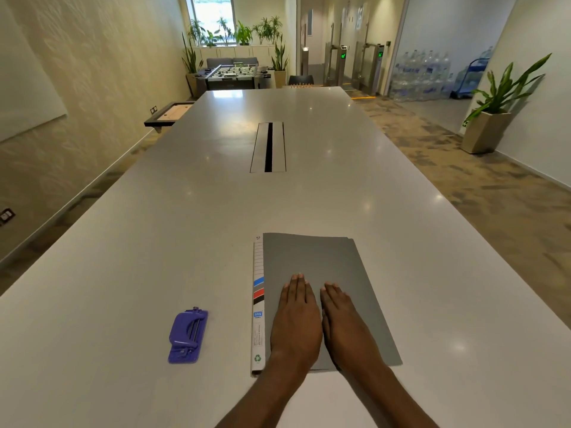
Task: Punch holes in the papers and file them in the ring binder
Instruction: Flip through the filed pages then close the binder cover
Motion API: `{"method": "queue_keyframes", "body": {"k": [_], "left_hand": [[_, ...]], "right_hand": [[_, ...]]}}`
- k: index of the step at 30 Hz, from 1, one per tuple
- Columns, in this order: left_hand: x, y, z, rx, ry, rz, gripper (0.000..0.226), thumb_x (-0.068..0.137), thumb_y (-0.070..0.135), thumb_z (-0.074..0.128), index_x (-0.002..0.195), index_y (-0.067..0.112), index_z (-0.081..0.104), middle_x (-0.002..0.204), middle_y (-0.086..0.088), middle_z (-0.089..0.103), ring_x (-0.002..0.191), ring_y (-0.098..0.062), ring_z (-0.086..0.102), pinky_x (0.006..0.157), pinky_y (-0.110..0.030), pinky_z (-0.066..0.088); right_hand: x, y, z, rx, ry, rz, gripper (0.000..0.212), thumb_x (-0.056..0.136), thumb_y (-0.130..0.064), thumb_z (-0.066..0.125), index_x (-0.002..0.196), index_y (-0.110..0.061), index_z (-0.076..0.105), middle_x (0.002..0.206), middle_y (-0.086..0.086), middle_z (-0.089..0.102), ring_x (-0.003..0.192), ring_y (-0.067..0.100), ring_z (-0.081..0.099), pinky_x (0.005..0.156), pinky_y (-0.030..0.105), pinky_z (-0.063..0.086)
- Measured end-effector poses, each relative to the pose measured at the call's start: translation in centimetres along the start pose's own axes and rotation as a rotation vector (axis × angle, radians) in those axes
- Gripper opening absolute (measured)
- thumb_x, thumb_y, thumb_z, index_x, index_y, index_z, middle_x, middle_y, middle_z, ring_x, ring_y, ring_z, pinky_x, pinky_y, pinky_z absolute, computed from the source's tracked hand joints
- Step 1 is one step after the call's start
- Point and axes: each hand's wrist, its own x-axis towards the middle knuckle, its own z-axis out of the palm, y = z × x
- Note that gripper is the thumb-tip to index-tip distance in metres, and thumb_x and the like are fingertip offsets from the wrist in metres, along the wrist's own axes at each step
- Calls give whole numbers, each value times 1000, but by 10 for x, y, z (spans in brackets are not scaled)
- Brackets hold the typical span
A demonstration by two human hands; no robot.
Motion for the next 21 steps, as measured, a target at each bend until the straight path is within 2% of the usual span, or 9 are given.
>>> {"method": "queue_keyframes", "body": {"k": [1, 3, 4, 6, 9, 11, 14, 18, 21], "left_hand": [[1, -7, -1, 36, 23, 10, 71, 105, 17, 54, 163, 2, 16, 168, -20, 0, 161, -31, 10, 123, -41, -5], [6, -18, -8, 67, -44, -8, 68, 109, 17, 44, 165, 2, 8, 172, -19, -3, 163, -31, 2, 122, -39, -13], [11, -22, -13, 78, -90, -16, 66, 111, 16, 38, 165, 3, 3, 174, -19, -6, 163, -30, -3, 120, -38, -16], [21, -32, -19, 113, -104, -14, 64, 112, 16, 34, 165, 3, 1, 175, -19, -5, 163, -29, -5, 121, -37, -17], [33, -48, -19, 138, -128, -12, 64, 112, 16, 34, 166, 4, 1, 175, -19, -5, 163, -29, -5, 130, -40, -9], [42, -59, -19, 155, -149, -13, 65, 111, 15, 35, 166, 3, 2, 175, -19, -4, 164, -29, -4, 133, -42, -4], [57, -71, -17, 150, -139, 1, 65, 110, 14, 36, 166, 3, 4, 176, -19, 0, 164, -29, -1, 133, -41, -2], [70, -85, -13, 180, -112, 16, 65, 109, 14, 38, 166, 4, 7, 176, -18, 4, 164, -28, 2, 133, -41, 0], [80, -94, -11, 175, -115, 30, 64, 109, 14, 37, 166, 4, 8, 176, -17, 5, 164, -27, 3, 133, -40, 0]], "right_hand": [[5, -5, 3, -17, -6, -3, 61, 100, -28, 26, 152, -1, 44, 159, 16, 43, 149, 27, 41, 123, 16, -7], [17, -14, 10, -58, 2, -10, 56, 98, -21, 37, 147, 2, 52, 153, 20, 52, 142, 31, 52, 126, 24, 2], [22, -18, 12, -75, 4, -14, 54, 98, -18, 43, 147, 2, 51, 154, 20, 51, 142, 31, 51, 130, 30, 6], [33, -26, 17, -109, 9, -28, 55, 98, -14, 52, 151, 2, 46, 158, 19, 46, 147, 31, 45, 128, 39, 13], [48, -34, 25, -212, 7, -48, 63, 83, -12, 79, 140, 4, 59, 145, 22, 60, 136, 31, 58, 128, 38, 21], [59, -40, 29, -271, 10, -66, 66, 74, -13, 87, 134, 5, 65, 138, 22, 66, 129, 31, 64, 123, 39, 31], [76, -44, 33, -282, 11, -78, 68, 72, -12, 87, 134, 6, 64, 138, 23, 65, 130, 33, 63, 112, 42, 38], [96, -48, 38, -286, 8, -88, 64, 94, -10, 63, 152, 7, 40, 159, 26, 42, 151, 36, 39, 125, 44, 21], [109, -49, 44, -285, 8, -93, 63, 98, -11, 55, 155, 7, 34, 162, 26, 35, 154, 36, 31, 129, 45, 19]]}}
